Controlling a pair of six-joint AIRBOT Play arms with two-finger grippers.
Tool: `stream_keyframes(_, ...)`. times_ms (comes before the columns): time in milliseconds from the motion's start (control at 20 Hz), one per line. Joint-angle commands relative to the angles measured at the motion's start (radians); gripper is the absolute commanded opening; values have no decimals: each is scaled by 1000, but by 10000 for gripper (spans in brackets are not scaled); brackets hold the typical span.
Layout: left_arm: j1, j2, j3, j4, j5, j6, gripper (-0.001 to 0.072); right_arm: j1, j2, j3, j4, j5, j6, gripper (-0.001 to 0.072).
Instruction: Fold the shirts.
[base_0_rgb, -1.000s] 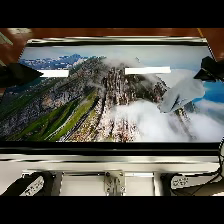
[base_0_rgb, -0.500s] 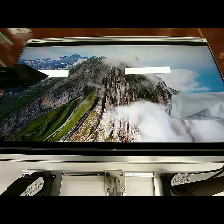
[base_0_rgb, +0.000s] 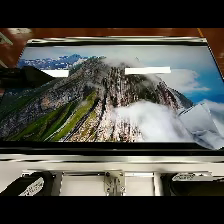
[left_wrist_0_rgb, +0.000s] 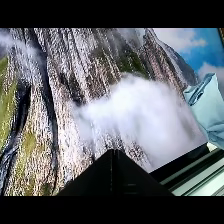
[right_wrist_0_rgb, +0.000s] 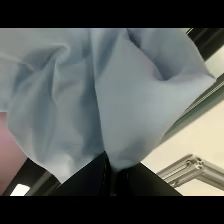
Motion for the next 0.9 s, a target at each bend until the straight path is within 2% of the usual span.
stream_keyframes(0,-31,-36,0,2,6,0,38,-29,72,-281,31,-102,18,60)
stream_keyframes(200,-77,-52,0,5,48,1,38,-30,162,-472,-174,-161,44,60)
stream_keyframes(300,-89,-52,0,5,58,2,38,-30,202,-520,-207,-209,73,61)
stream_keyframes(350,-89,-52,0,5,58,1,38,-30,217,-522,-214,-238,79,94)
stream_keyframes(400,-88,-52,0,5,58,2,38,-30,232,-522,-206,-277,76,333)
stream_keyframes(450,-88,-52,0,5,59,5,38,-29,253,-522,-152,-303,41,663)
stream_keyframes(500,-88,-53,0,5,61,17,38,-29,277,-522,-85,-319,7,690)
stream_keyframes(600,-88,-56,0,5,76,31,38,-29,344,-504,-34,-306,18,690)
stream_keyframes(750,-88,-77,0,17,119,66,38,-29,481,-420,-123,-274,67,689)
stream_keyframes(850,-89,-116,0,59,168,90,37,-5,578,-323,-93,-359,78,689)
